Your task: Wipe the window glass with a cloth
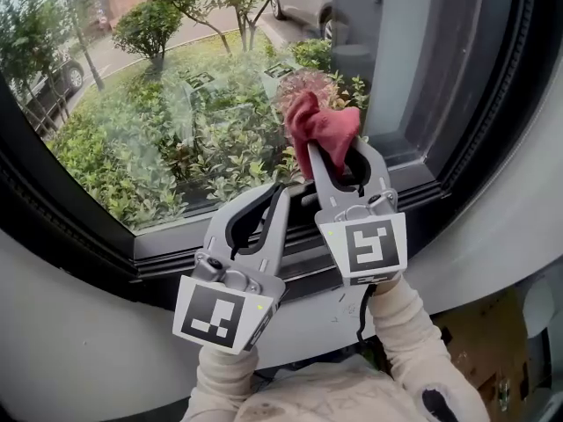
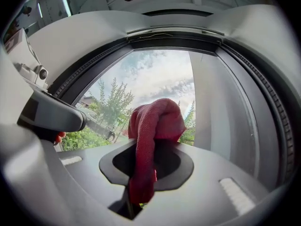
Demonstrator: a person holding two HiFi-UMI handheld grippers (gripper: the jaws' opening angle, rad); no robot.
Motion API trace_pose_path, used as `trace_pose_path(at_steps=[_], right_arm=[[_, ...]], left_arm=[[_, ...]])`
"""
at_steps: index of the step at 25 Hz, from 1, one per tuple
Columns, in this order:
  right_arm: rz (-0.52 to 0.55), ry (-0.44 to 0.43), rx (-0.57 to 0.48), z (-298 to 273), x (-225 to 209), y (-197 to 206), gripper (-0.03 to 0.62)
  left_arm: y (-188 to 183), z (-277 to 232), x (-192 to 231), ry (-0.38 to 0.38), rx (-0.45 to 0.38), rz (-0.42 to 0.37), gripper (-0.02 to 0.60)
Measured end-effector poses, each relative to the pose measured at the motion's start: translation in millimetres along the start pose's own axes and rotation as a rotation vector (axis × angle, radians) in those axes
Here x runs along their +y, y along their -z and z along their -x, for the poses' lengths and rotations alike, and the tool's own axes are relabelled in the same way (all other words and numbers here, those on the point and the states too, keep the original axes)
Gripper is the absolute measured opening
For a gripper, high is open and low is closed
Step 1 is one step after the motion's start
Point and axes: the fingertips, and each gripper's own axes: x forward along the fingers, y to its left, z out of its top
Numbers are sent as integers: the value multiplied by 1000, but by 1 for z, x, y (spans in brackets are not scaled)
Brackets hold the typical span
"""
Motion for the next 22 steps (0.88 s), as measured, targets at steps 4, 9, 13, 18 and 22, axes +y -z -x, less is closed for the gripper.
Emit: trace_pose_path(at_steps=[4,9,13,18,22], right_arm=[[-36,45,21,10,-40,13,94],[-69,103,38,23,-96,28,94],[-68,155,55,34,-138,39,94],[-77,214,85,46,-179,52,92],[-103,208,83,48,-188,54,90]], left_arm=[[0,-14,-13,6,2,-5,101],[0,-40,-36,34,-7,-8,101],[0,-61,-53,53,-12,-5,101],[-1,-78,-68,68,-15,-3,101],[-1,-82,-74,63,-9,-2,101]])
